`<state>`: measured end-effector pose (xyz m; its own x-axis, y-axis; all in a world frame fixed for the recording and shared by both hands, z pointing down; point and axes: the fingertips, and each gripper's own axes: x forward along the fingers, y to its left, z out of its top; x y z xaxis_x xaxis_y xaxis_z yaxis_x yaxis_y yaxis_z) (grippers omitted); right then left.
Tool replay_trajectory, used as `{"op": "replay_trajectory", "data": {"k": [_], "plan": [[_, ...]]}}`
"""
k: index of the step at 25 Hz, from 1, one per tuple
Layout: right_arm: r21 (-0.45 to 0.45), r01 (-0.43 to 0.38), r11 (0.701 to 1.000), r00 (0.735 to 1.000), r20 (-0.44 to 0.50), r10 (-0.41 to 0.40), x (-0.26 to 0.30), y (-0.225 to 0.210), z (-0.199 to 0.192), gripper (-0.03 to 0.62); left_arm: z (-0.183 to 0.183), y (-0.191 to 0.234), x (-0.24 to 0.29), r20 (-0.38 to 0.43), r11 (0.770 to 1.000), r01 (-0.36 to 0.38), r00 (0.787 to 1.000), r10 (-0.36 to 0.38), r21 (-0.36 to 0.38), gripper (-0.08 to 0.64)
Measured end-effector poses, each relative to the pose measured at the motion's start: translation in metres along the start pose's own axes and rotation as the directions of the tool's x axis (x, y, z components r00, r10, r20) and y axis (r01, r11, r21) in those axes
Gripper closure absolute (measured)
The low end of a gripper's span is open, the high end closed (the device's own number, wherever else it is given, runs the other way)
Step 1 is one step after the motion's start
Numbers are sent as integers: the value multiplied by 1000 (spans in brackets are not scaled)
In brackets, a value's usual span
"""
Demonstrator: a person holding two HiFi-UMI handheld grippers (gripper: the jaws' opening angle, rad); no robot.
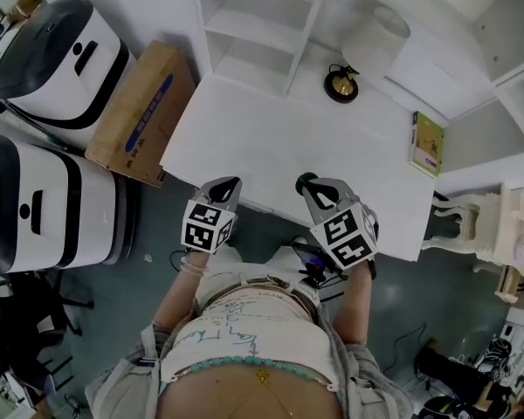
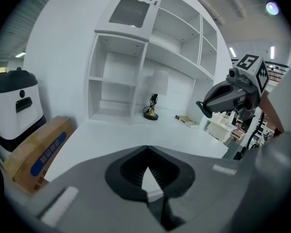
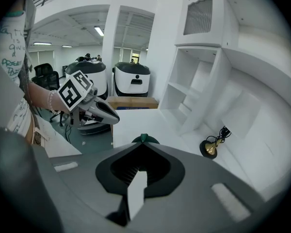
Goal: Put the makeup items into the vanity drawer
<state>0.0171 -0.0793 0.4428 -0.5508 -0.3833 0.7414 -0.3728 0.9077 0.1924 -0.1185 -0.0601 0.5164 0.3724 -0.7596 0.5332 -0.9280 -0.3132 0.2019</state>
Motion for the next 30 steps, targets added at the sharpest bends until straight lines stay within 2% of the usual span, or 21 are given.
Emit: {"op": "replay_trajectory", "data": {"k": [8, 19, 30], "plan": [[1, -8, 1000, 1000, -25, 8, 11, 10, 3, 563, -28, 41, -9, -4, 997, -45, 999, 45, -64, 559], [50, 14, 999, 998, -68, -10, 10, 16, -9, 563, -63, 74, -8, -76, 994, -87, 994, 83, -59, 558], [111, 49, 993, 994, -101, -38, 6, 24, -25, 563, -98, 85, 6, -158, 996, -77, 985, 69, -48, 557]]}}
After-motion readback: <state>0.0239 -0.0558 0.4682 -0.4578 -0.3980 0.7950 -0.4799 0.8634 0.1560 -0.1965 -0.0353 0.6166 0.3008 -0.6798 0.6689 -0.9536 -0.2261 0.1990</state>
